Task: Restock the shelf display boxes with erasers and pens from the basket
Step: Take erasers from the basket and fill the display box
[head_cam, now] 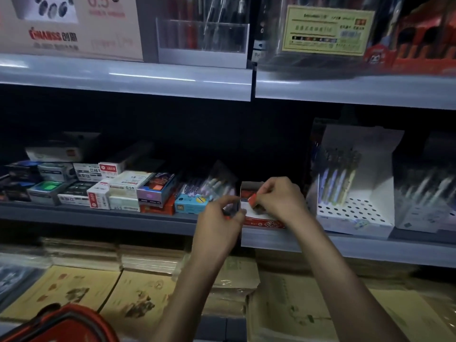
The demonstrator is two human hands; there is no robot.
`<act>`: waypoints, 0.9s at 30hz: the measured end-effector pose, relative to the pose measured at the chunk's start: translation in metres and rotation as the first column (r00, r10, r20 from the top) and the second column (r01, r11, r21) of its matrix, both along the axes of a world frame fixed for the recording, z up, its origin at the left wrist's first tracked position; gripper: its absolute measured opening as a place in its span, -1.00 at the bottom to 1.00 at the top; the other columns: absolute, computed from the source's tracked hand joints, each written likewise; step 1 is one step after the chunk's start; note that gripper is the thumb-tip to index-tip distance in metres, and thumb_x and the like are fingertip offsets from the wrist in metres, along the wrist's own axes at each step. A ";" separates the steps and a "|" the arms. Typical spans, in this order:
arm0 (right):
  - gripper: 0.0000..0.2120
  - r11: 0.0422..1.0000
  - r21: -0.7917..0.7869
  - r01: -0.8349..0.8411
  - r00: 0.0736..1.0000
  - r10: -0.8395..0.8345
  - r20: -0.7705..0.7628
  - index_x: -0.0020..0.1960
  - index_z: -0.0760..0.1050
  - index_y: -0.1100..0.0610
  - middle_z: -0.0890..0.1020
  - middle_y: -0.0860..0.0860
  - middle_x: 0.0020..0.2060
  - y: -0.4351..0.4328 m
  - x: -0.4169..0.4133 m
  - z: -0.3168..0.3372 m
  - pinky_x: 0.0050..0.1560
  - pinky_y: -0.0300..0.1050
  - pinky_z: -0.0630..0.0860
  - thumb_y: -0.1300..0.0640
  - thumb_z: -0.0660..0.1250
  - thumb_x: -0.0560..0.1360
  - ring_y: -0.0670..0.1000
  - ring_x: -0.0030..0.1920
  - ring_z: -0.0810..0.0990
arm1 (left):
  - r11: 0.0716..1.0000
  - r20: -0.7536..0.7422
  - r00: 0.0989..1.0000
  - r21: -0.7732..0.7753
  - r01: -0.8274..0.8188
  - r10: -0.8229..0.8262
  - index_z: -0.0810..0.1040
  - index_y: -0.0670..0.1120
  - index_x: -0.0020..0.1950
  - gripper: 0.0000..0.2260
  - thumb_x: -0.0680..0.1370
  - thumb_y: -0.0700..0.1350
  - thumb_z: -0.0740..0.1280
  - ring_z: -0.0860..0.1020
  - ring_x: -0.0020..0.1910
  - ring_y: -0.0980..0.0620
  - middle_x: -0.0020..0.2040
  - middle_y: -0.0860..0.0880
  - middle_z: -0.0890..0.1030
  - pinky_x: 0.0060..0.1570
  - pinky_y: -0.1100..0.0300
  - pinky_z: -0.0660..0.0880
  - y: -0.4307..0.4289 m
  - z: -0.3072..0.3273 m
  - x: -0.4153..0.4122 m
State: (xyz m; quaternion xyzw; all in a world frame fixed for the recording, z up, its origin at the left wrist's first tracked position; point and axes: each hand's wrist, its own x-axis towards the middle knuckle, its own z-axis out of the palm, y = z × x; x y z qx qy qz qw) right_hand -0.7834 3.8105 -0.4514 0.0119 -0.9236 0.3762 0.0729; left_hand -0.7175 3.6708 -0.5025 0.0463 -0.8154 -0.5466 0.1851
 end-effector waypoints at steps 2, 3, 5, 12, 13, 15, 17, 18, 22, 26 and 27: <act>-0.83 0.999 0.039 0.016 1.000 -0.017 0.023 -0.34 0.65 -0.01 0.68 -0.13 -0.34 -0.004 -0.006 -0.004 -0.23 -0.13 0.60 0.12 0.53 0.40 -0.09 -0.22 0.65 | 1.000 0.032 0.999 -0.014 0.020 -0.020 0.60 0.09 0.32 -0.68 0.57 0.03 0.45 0.61 0.01 0.20 0.07 0.12 0.63 -0.14 0.34 0.50 0.001 -0.001 -0.004; -0.79 0.998 0.058 0.020 0.999 -0.022 0.023 -0.37 0.65 -0.03 0.67 -0.14 -0.35 -0.004 -0.008 -0.007 -0.27 -0.15 0.58 0.11 0.53 0.42 -0.10 -0.24 0.65 | 0.999 0.052 0.998 -0.019 0.038 -0.037 0.59 0.06 0.35 -0.64 0.56 0.06 0.45 0.62 0.03 0.14 0.08 0.12 0.62 -0.14 0.31 0.50 0.001 -0.002 -0.006; -0.77 0.998 0.067 0.005 1.000 -0.006 0.014 -0.38 0.64 -0.06 0.68 -0.15 -0.32 -0.002 -0.010 -0.014 -0.21 -0.12 0.60 0.05 0.56 0.43 -0.10 -0.22 0.65 | 0.997 0.099 0.992 -0.005 0.075 -0.075 0.59 0.03 0.36 -0.59 0.54 0.11 0.46 0.66 0.05 -0.04 0.10 0.05 0.64 -0.19 0.18 0.51 -0.002 -0.004 -0.009; -0.80 0.989 0.090 -0.114 0.988 0.103 0.113 -0.30 0.63 -0.04 0.68 -0.07 -0.23 0.003 -0.013 -0.009 -0.18 -0.19 0.51 0.09 0.64 0.34 -0.06 -0.14 0.65 | 0.982 0.168 0.968 0.061 0.179 -0.187 0.56 0.07 0.37 -0.57 0.52 0.05 0.51 0.51 -0.43 0.18 -0.02 -0.22 0.64 -0.52 0.19 0.42 -0.011 -0.005 -0.010; -0.82 0.988 0.108 -0.113 0.989 0.102 0.109 -0.28 0.64 -0.02 0.69 -0.06 -0.22 0.003 -0.014 -0.009 -0.15 -0.16 0.56 0.09 0.64 0.34 -0.06 -0.13 0.66 | 0.982 0.160 0.970 0.058 0.177 -0.184 0.56 0.07 0.38 -0.58 0.53 0.03 0.50 0.44 -0.48 0.20 0.00 -0.23 0.64 -0.53 0.27 0.36 -0.010 -0.006 -0.011; -0.86 0.985 0.129 -0.118 0.990 0.106 0.093 -0.24 0.67 0.01 0.70 -0.06 -0.22 0.001 -0.015 -0.011 -0.04 -0.07 0.63 0.08 0.64 0.35 -0.05 -0.14 0.66 | 0.985 0.153 0.974 0.060 0.160 -0.168 0.57 0.06 0.37 -0.61 0.55 0.00 0.49 0.37 -0.48 0.20 -0.07 -0.18 0.64 -0.51 0.17 0.39 -0.009 -0.008 -0.013; -0.85 0.982 0.143 -0.123 0.991 0.114 0.071 -0.23 0.67 0.01 0.69 -0.07 -0.26 -0.001 -0.014 -0.014 -0.01 -0.02 0.65 0.07 0.64 0.36 -0.06 -0.18 0.66 | 0.985 0.155 0.974 0.058 0.160 -0.167 0.58 0.05 0.36 -0.63 0.56 -0.02 0.48 0.37 -0.51 0.21 -0.25 0.03 0.53 -0.53 0.17 0.38 -0.009 -0.009 -0.012; -0.84 0.982 0.153 -0.114 0.993 0.108 0.050 -0.25 0.66 0.00 0.68 -0.08 -0.26 -0.002 -0.014 -0.017 -0.01 0.01 0.65 0.06 0.64 0.35 -0.06 -0.18 0.66 | 0.984 0.152 0.973 0.060 0.168 -0.175 0.59 0.05 0.35 -0.65 0.56 -0.03 0.47 0.38 -0.54 0.22 -0.27 0.08 0.50 -0.55 0.26 0.32 -0.009 -0.009 -0.011; -0.81 0.981 0.158 -0.116 0.993 0.116 0.007 -0.26 0.62 -0.08 0.66 -0.11 -0.15 0.001 -0.011 -0.021 0.00 0.04 0.65 -0.01 0.64 0.35 -0.05 -0.10 0.64 | 0.959 0.132 0.974 0.238 0.151 -0.186 0.64 -0.03 0.21 -0.78 0.64 0.04 0.36 0.36 -0.53 0.22 -0.32 0.07 0.47 -0.57 0.33 0.22 -0.010 0.001 -0.004; -0.95 0.981 0.066 -0.182 0.981 0.186 -0.060 -0.10 0.70 -0.04 0.69 -0.14 -0.17 0.009 -0.002 -0.010 -0.17 -0.25 0.50 0.05 0.56 0.47 -0.16 -0.12 0.63 | 0.620 0.115 0.947 0.778 0.102 -0.301 0.57 -0.13 0.29 -0.45 0.66 0.30 0.11 0.32 -0.50 0.10 -0.35 0.01 0.40 -0.59 0.29 0.18 -0.014 0.024 0.006; -0.98 0.978 0.004 -0.210 0.974 0.210 -0.089 -0.10 0.71 -0.05 0.69 -0.16 -0.21 0.010 0.004 -0.002 -0.17 -0.27 0.48 0.05 0.54 0.49 -0.19 -0.12 0.64 | 0.563 0.084 0.947 0.819 0.112 -0.310 0.54 -0.12 0.34 -0.39 0.65 0.35 0.07 0.34 -0.48 0.08 -0.34 -0.01 0.41 -0.58 0.28 0.20 -0.016 0.028 0.007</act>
